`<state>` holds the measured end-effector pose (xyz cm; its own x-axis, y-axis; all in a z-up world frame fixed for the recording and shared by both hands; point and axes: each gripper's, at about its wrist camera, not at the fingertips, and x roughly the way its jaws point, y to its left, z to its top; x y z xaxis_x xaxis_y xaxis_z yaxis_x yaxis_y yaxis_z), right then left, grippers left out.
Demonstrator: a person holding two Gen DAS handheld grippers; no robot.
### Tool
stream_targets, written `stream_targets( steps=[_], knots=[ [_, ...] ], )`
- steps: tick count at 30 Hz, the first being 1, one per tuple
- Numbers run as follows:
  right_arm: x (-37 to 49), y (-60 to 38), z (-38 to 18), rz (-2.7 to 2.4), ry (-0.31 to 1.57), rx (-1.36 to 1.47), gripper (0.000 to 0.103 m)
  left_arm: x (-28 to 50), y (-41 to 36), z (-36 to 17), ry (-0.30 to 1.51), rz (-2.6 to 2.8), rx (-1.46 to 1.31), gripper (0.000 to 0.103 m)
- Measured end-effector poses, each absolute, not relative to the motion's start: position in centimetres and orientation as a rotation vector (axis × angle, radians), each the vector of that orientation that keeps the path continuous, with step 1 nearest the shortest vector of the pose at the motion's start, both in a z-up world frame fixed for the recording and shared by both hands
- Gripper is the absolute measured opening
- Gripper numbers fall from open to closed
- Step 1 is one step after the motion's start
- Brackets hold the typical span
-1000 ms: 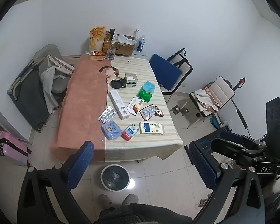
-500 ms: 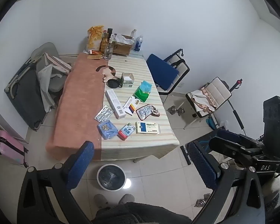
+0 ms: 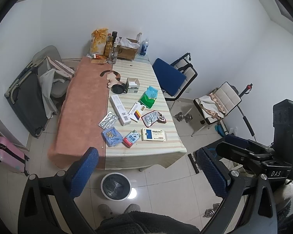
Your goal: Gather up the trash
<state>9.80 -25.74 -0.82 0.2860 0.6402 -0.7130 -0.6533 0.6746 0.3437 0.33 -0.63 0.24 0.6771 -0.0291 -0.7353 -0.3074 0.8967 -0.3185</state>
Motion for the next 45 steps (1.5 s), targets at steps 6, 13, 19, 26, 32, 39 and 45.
stream_targets(
  steps=[6,13,19,26,32,39,45],
  knots=[
    [9.8,-25.6,-0.7,0.863,0.947,-0.016,0.103,0.3,-0.5,0.5,0.818,0.160,-0.443,0.103],
    [9.9,-25.3,-0.6,0.871,0.946,-0.015,0.103,0.3,-0.6,0.4,0.816,0.163,-0.443,0.103],
    [9.9,-25.4,-0.6,0.871,0.945,-0.016,0.103,0.5,-0.4,0.8,0.815,0.163,-0.444,0.103],
    [9.9,-25.4,-0.6,0.873,0.942,-0.013,0.103,0.5,-0.4,1.2,0.810,0.160,-0.443,0.103],
    [10.1,-25.2,-0.4,0.873,0.940,-0.015,0.103,0.7,-0.4,1.6,0.806,0.158,-0.439,0.103],
    [10.1,-25.1,-0.4,0.875,0.939,-0.016,0.103,0.8,-0.5,1.6,0.805,0.154,-0.438,0.103],
    [10.4,-25.1,0.0,0.879,0.935,-0.015,0.103,0.9,-0.6,1.5,0.803,0.153,-0.436,0.103]
  ],
)
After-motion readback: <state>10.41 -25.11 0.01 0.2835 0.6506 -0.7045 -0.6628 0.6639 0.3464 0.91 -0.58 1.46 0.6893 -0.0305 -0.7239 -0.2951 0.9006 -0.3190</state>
